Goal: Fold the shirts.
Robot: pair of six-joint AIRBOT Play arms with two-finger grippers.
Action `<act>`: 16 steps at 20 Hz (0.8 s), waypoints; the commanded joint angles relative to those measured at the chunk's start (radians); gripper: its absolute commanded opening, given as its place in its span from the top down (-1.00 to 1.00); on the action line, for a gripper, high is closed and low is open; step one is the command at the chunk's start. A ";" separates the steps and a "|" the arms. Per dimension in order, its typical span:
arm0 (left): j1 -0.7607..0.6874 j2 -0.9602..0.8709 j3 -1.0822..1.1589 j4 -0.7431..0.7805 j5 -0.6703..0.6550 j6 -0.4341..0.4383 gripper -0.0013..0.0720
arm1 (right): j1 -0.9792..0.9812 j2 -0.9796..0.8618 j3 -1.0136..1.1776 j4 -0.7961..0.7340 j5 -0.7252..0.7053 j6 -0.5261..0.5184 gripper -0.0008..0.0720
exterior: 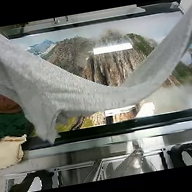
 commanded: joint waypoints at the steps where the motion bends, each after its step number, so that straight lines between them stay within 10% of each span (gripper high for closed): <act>1: -0.072 -0.169 -0.036 0.035 0.034 0.031 0.91 | 0.010 -0.257 0.008 0.019 0.024 -0.027 0.95; 4: -0.126 -0.404 -0.085 0.069 0.083 0.125 0.90 | 0.010 -0.472 0.008 0.019 0.018 -0.028 0.95; 6: -0.127 -0.561 -0.080 0.084 0.105 0.150 0.08 | 0.008 -0.597 0.008 0.029 -0.010 -0.028 0.94; 7: -0.114 -0.633 -0.060 0.085 0.107 0.150 0.05 | 0.003 -0.640 0.009 0.029 -0.024 -0.028 0.74; 9: -0.068 -0.742 0.015 0.085 0.066 0.149 0.05 | -0.029 -0.676 0.015 0.030 -0.044 -0.027 -0.46; 12: 0.020 -0.821 0.123 0.111 -0.062 0.092 0.05 | -0.132 -0.635 0.017 0.013 0.022 -0.027 -0.45; 16: 0.048 -0.772 0.069 0.548 -0.159 -0.023 0.05 | -0.303 -0.599 -0.019 0.000 0.338 -0.027 -0.43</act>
